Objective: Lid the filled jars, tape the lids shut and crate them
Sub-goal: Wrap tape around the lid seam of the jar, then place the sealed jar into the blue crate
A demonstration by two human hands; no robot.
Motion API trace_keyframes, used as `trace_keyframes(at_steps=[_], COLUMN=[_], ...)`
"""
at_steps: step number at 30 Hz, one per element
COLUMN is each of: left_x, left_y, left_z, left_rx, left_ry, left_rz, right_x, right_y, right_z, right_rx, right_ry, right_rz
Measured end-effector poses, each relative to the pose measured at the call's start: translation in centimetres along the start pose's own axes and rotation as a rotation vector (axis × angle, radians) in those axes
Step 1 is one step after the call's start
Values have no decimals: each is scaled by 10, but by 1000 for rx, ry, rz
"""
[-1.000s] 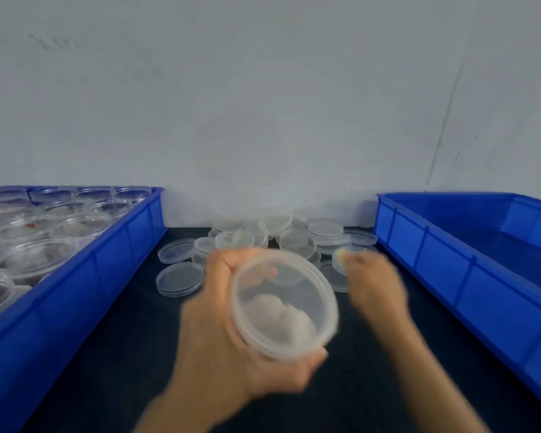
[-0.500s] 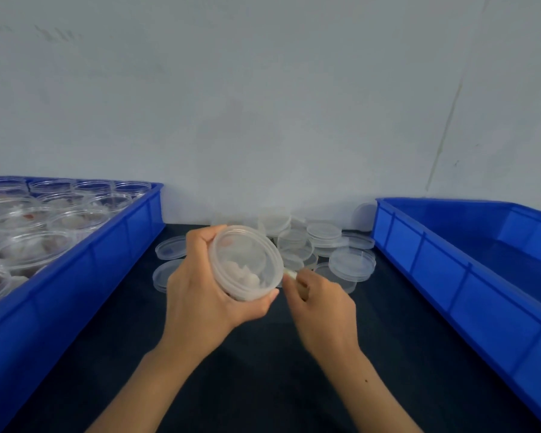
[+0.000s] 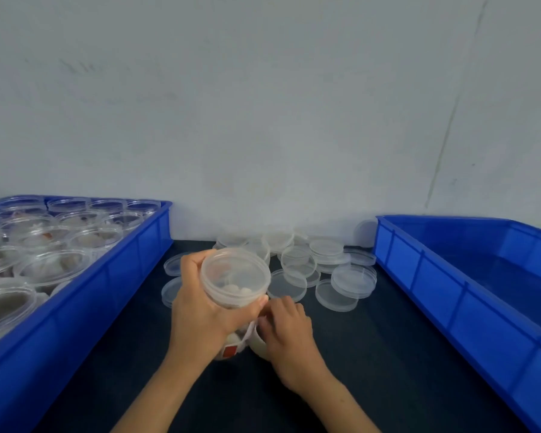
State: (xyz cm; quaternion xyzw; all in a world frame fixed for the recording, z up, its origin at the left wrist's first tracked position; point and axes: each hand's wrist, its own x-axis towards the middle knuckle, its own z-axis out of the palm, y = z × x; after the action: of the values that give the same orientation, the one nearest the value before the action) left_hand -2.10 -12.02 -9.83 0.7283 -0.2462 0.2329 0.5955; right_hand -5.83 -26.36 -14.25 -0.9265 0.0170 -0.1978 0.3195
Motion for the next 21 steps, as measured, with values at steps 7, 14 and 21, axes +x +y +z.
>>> trace_keyframes(at_steps=[7, 14, 21], left_x=[7, 11, 14], left_y=[17, 43, 74], left_z=[11, 29, 49], left_rx=[-143, -351, -437], left_ry=[-20, -174, -223], left_rz=[-133, -274, -371], right_x=[3, 0, -2], right_y=[-28, -38, -34], right_z=[-62, -91, -114], right_rx=[852, 1235, 1454], right_ry=[-142, -134, -99], right_rz=[-12, 42, 133])
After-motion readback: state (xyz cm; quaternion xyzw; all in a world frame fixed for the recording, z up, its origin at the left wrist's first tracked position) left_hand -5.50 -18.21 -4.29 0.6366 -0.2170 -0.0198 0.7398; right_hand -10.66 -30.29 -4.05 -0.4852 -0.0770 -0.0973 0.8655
